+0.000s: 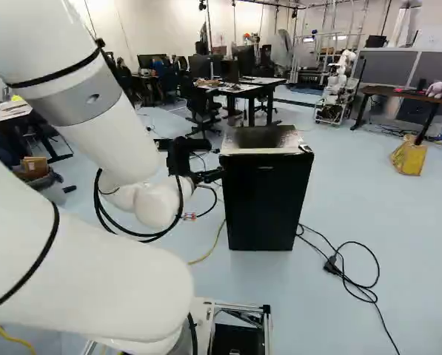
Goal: Grab a drink from the fridge
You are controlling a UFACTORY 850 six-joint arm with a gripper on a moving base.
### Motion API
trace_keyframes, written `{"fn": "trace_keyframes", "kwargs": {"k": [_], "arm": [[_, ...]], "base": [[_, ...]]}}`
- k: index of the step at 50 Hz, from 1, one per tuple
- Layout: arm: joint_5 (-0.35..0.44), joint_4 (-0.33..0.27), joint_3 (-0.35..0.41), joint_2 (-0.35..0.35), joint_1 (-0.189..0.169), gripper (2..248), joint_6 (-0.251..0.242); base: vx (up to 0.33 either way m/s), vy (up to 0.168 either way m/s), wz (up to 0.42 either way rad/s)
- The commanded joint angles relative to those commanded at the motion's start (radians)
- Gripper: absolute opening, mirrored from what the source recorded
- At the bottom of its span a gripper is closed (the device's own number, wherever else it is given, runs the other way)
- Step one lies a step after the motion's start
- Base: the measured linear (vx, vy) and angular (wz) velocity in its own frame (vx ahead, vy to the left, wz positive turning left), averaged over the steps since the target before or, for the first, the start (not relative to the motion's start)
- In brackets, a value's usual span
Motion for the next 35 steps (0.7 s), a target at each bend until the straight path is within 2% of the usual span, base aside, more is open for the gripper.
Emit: {"fn": "trace_keyframes", "kwargs": {"k": [35], "arm": [[0.000,0.000,0.000,0.000,0.000,247,0.000]], "base": [[0.061,0.002,0.002]]}}
